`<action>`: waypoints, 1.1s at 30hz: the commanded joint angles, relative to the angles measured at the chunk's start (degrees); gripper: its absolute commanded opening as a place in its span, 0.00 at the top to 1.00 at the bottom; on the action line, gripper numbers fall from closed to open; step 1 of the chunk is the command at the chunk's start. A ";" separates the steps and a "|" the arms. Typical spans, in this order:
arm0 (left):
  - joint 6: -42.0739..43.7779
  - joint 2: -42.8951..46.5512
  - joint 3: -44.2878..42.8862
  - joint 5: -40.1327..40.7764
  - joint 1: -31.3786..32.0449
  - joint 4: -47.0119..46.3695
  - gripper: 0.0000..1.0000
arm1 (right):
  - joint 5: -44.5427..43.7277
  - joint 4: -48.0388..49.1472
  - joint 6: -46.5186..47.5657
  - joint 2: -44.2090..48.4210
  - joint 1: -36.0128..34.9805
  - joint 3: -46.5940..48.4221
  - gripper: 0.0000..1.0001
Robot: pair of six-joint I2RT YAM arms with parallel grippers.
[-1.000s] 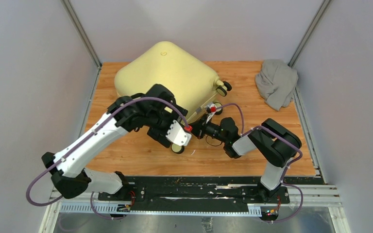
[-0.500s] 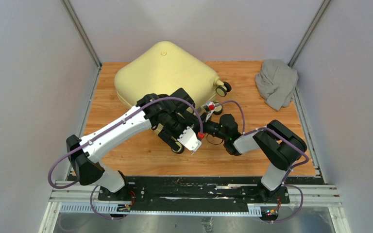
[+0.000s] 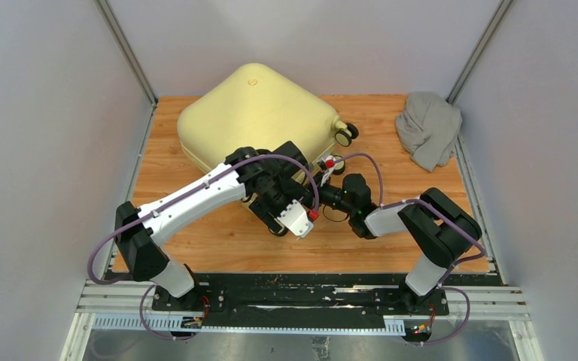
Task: Pack the luggage
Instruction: Zip the luggage at the center of the board.
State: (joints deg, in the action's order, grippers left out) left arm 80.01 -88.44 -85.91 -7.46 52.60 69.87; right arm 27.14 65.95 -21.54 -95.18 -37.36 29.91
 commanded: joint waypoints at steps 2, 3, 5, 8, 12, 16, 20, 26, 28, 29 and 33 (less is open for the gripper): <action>0.21 -1.54 -1.96 -0.50 0.40 -0.42 0.21 | -5.07 1.55 2.32 2.53 2.21 0.95 1.00; 0.55 -1.69 -1.75 -0.32 0.40 -0.43 0.23 | -5.07 1.55 2.41 2.54 2.21 0.88 1.00; 0.52 -1.94 -1.13 0.22 0.44 -0.93 0.30 | -5.03 1.55 2.40 2.52 2.30 0.85 1.00; -1.01 -1.93 -0.46 1.21 0.46 -4.19 0.50 | -4.88 1.31 2.94 2.77 2.33 0.72 1.00; -4.82 -2.22 -3.43 1.67 0.40 -9.41 0.96 | -4.58 0.96 3.88 3.52 2.81 0.44 1.00; -7.35 -2.59 -8.14 3.58 0.25 -14.25 1.00 | -3.35 0.98 4.72 4.77 4.31 0.49 1.00; -9.61 -4.24 -14.13 4.90 -1.00 -17.87 1.00 | -2.26 1.76 5.32 6.23 6.20 -0.06 1.00; -12.78 -7.37 -20.75 5.36 -3.49 -18.37 1.00 | -3.20 4.59 6.07 9.19 6.88 -3.27 1.00; -13.51 -7.33 -20.35 5.08 -3.55 -19.19 1.00 | -3.29 6.46 5.49 9.94 6.87 -4.41 1.00; -13.96 -7.25 -20.08 4.83 -3.56 -19.43 1.00 | -3.30 7.03 5.26 10.29 6.86 -4.85 1.00; -15.46 -7.35 -19.87 4.41 -3.69 -20.41 1.00 | -2.83 8.62 4.56 11.30 6.60 -6.37 1.00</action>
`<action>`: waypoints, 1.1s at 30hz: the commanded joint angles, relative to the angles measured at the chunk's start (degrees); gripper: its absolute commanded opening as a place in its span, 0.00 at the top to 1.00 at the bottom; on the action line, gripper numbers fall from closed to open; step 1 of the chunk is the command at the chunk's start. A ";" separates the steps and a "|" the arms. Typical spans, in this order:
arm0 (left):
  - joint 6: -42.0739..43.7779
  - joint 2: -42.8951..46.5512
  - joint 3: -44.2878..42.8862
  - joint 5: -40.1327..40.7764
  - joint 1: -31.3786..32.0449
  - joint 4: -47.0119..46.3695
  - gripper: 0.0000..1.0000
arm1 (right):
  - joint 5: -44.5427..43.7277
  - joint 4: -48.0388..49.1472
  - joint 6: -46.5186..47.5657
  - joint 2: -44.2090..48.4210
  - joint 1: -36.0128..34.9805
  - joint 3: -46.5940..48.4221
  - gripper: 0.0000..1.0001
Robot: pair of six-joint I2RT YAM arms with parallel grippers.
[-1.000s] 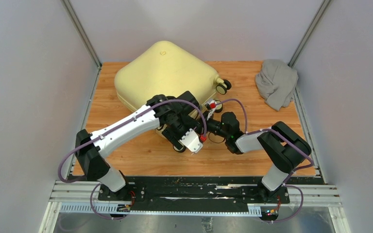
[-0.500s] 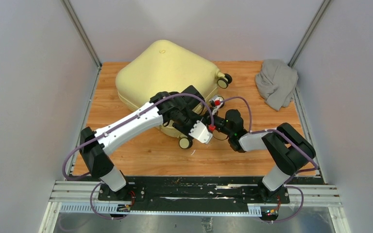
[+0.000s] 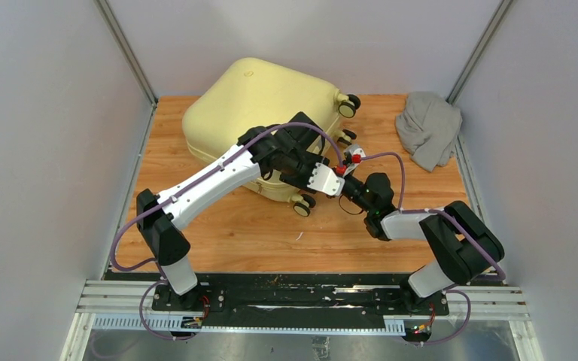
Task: Pack the luggage
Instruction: Zip the luggage at the center of the board.
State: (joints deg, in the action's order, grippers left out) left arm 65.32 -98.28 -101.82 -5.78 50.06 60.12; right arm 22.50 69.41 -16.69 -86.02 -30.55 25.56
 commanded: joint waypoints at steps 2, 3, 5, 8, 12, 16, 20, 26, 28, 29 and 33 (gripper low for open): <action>-1.21 2.48 -4.40 2.51 -1.27 -10.98 1.00 | 2.09 5.13 -0.21 2.10 -0.43 -2.15 1.00; -1.32 2.48 -4.68 2.45 -1.28 -10.99 1.00 | 2.17 5.42 -0.33 1.91 -0.42 -2.26 1.00; -1.61 2.49 -5.24 2.16 -1.28 -11.06 1.00 | 3.14 6.18 -0.67 1.29 -0.39 -2.02 1.00; -2.58 2.36 -5.98 1.30 -1.28 -11.07 1.00 | 4.41 6.89 -1.26 0.31 -1.13 -1.49 1.00; -3.45 2.12 -6.88 0.71 -1.28 -10.98 1.00 | 4.92 7.52 -1.85 -0.47 -2.48 -1.74 1.00; -3.08 2.62 -6.99 0.27 -1.28 -11.03 1.00 | 6.02 11.11 -4.16 -3.19 -2.47 -3.18 1.00; -4.44 2.14 -8.17 -0.73 -1.24 -11.07 1.00 | 6.52 13.16 -4.80 -4.58 -4.94 -3.42 1.00; -7.78 1.44 -8.35 0.12 -1.20 -14.51 1.00 | 3.77 14.88 -4.40 -1.22 -8.29 -5.27 1.00; -9.35 1.41 -7.98 1.40 -1.24 -16.59 1.00 | 2.63 14.59 -4.01 0.34 -9.16 -6.00 1.00; -10.13 1.42 -7.65 2.18 -1.23 -17.89 1.00 | 2.04 14.49 -3.70 1.06 -9.70 -6.38 1.00; -12.85 2.34 -5.43 4.51 -1.28 -23.51 1.00 | -0.30 13.26 -1.96 3.10 -11.82 -7.35 1.00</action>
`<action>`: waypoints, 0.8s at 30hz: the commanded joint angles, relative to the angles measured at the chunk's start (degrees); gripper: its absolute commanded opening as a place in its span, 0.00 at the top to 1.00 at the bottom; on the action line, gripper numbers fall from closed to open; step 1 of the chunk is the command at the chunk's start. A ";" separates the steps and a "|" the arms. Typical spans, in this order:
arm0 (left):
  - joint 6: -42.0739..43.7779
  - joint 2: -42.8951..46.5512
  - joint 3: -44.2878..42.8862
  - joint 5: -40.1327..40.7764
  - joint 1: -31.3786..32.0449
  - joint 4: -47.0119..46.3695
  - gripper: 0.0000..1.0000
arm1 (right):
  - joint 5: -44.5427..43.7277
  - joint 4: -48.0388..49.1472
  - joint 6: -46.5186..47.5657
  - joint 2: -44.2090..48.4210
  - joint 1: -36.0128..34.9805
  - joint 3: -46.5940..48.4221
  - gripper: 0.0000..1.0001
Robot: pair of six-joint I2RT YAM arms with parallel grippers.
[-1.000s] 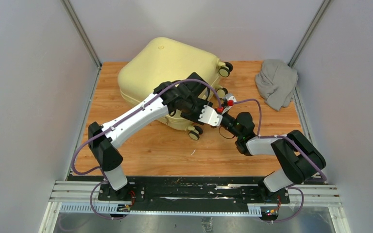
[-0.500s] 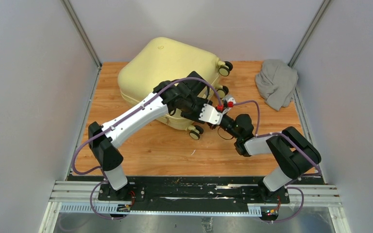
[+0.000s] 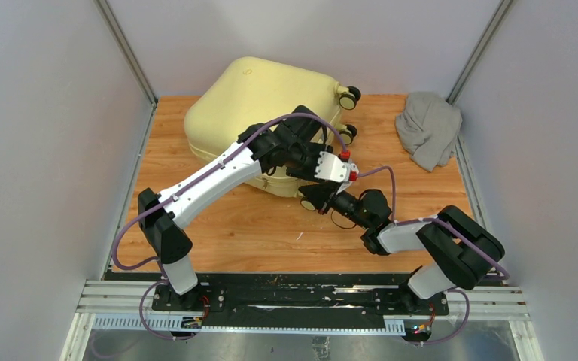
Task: Pack the luggage
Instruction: Zip the luggage at the center of the board.
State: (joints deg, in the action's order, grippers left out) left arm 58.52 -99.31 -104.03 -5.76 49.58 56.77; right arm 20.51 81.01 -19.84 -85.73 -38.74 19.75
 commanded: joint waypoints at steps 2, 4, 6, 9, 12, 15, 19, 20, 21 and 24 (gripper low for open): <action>-7.39 3.28 -3.17 4.90 -0.76 -21.31 1.00 | 0.58 1.04 1.98 3.34 -4.72 -1.54 1.00; -8.88 2.69 -4.22 4.97 -0.78 -21.52 1.00 | -0.25 0.62 2.59 3.36 -5.42 -1.21 1.00; -10.34 2.04 -5.36 4.78 -0.80 -21.40 1.00 | -1.02 0.55 2.97 3.01 -5.83 -0.76 1.00; -11.42 1.65 -6.09 4.22 -0.63 -21.39 1.00 | -4.03 -0.09 4.53 3.42 -6.30 -0.82 1.00; -11.14 2.00 -5.77 4.21 -0.62 -21.04 1.00 | -9.02 -4.20 6.49 8.31 -5.76 -3.12 0.88; -10.41 2.69 -5.37 4.12 -0.62 -20.53 1.00 | -12.27 -13.84 5.90 15.18 -1.86 -4.48 0.68; -10.72 2.91 -5.61 3.68 -0.56 -20.64 1.00 | -9.41 -19.01 6.76 18.21 1.97 -4.83 0.52; -10.85 2.84 -5.86 3.58 -0.55 -20.64 1.00 | -8.45 -19.51 6.74 18.00 2.81 -4.62 0.50; -11.15 2.69 -6.16 3.49 -0.54 -20.65 1.00 | -7.45 -19.25 6.81 17.45 3.42 -4.37 0.49; -11.89 2.34 -7.02 3.40 -0.46 -20.65 1.00 | -5.93 -18.20 7.07 15.48 4.18 -2.78 0.46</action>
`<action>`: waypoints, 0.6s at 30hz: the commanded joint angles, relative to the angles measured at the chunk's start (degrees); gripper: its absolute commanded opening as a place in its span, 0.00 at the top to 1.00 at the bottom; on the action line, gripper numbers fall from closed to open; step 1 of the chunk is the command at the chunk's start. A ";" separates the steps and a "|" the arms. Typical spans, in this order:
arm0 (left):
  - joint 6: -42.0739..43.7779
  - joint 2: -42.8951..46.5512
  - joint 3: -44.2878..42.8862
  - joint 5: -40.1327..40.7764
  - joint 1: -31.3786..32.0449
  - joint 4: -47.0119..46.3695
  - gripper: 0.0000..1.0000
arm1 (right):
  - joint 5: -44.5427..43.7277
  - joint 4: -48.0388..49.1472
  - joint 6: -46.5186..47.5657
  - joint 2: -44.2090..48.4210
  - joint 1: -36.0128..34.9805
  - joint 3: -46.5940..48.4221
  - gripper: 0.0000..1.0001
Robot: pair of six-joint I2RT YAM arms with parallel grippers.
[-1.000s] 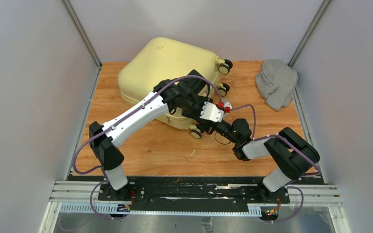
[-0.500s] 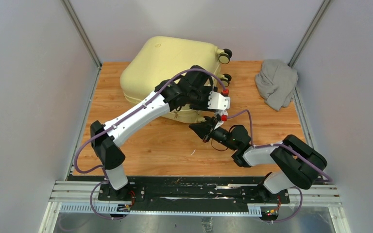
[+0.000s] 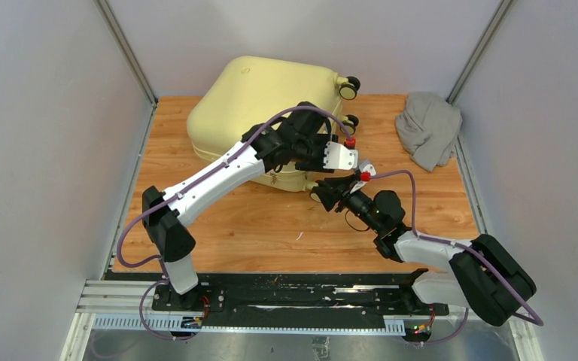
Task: Pack the luggage
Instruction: Zip the luggage at the center of the board.
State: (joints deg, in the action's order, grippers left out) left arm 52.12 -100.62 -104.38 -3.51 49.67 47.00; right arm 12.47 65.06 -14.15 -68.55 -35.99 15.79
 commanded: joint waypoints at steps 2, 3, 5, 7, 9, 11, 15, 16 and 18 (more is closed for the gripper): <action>-5.68 3.47 -7.01 1.05 -0.39 -10.88 1.00 | 2.81 -2.15 1.62 -2.99 1.41 3.11 0.46; -5.76 3.43 -7.18 1.05 -0.37 -10.86 1.00 | 3.13 -1.56 1.60 -3.78 1.43 3.71 0.47; -6.15 3.10 -7.65 1.05 -0.36 -10.84 1.00 | 3.42 0.51 1.02 -5.36 1.42 4.50 0.47; -6.66 2.65 -7.96 1.03 -0.36 -10.92 1.00 | 3.97 2.32 0.55 -6.91 1.36 5.40 0.48; -7.54 2.19 -8.38 0.89 -0.36 -10.97 1.00 | 4.07 3.39 0.23 -8.39 1.38 6.52 0.49; -8.41 1.79 -8.87 0.79 -0.32 -10.97 1.00 | 3.59 4.40 0.09 -9.73 1.42 7.31 0.49; -9.12 1.28 -9.48 0.69 -0.28 -11.03 1.00 | 0.68 6.44 0.31 -11.90 1.40 7.95 0.52; -9.21 1.24 -9.53 0.64 -0.30 -11.05 1.00 | 0.46 7.15 0.27 -12.52 1.44 8.28 0.54; -9.37 1.18 -9.63 0.68 -0.28 -11.12 1.00 | -0.21 8.79 -0.01 -13.84 1.38 8.63 0.61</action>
State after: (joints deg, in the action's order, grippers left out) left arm 49.41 -102.98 -107.44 -3.46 49.67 47.20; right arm 14.57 68.58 -13.98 -80.29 -35.31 22.57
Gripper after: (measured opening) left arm 0.478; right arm 0.443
